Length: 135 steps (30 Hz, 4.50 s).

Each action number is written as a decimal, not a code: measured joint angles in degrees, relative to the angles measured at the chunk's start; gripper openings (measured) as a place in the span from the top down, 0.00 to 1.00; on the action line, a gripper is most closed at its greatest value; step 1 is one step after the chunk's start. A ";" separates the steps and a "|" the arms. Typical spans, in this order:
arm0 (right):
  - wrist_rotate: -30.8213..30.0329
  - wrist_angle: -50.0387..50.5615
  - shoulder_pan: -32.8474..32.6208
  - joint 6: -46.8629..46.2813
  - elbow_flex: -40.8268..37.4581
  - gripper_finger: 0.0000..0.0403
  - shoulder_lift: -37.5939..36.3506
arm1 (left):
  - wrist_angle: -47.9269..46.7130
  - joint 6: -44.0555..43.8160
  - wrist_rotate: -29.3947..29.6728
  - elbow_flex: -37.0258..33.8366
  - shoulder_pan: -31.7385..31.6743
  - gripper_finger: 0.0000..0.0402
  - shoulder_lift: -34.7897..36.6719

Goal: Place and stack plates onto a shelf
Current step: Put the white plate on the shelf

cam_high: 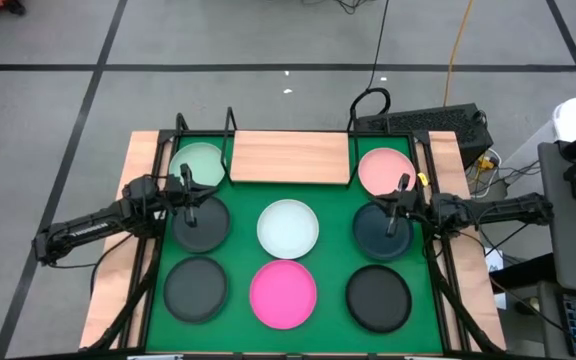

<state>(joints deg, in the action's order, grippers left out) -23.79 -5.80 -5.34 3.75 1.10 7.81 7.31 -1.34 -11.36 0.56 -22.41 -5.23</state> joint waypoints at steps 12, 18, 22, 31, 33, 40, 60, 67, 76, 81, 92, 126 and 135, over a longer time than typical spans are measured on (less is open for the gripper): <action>-0.02 0.13 -0.02 -0.02 -0.15 1.00 -0.06 | 0.00 0.01 -0.02 0.02 0.00 0.98 0.00; -0.02 0.09 -0.01 -0.01 -0.19 1.00 -0.07 | -0.01 0.01 -0.02 0.01 0.00 0.98 0.00; -0.02 0.07 -0.02 -0.02 -0.20 1.00 -0.08 | -0.02 0.01 -0.04 0.02 0.00 0.98 0.00; -0.02 0.04 -0.01 -0.02 -0.23 1.00 -0.11 | 0.00 0.01 -0.04 0.02 0.00 0.98 0.00; -0.02 0.04 0.00 -0.02 -0.24 1.00 -0.11 | -0.01 0.01 -0.04 0.02 0.00 0.98 0.00; -0.02 0.04 0.00 -0.02 -0.24 1.00 -0.11 | -0.02 0.01 -0.04 0.02 0.00 0.98 0.00; -0.04 0.02 0.00 -0.02 -0.24 1.00 -0.11 | -0.01 0.01 -0.04 0.02 0.00 0.98 0.00; -0.04 0.03 -0.01 -0.02 -0.24 1.00 -0.11 | -0.01 0.01 -0.04 0.02 0.01 0.98 0.00; -0.03 0.02 -0.01 -0.02 -0.24 1.00 -0.11 | -0.02 0.01 -0.04 0.02 0.00 0.98 0.00; -0.04 0.02 -0.01 -0.02 -0.24 1.00 -0.11 | -0.02 0.01 -0.04 0.02 0.00 0.98 0.00; -0.04 0.04 0.00 -0.02 -0.24 1.00 -0.11 | 0.00 0.01 -0.06 0.02 0.02 0.98 0.00; 10.51 13.52 -0.07 -15.76 34.84 1.00 15.98 | 0.22 -0.01 -0.11 0.04 0.02 0.98 0.00; 32.89 -2.33 -1.27 -13.07 39.44 1.00 29.81 | 0.20 -0.01 -0.08 0.04 0.00 0.98 0.00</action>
<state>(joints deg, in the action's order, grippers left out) 9.10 -8.13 -6.61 -9.32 40.54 37.62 7.51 -1.34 -11.44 0.60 -22.41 -5.23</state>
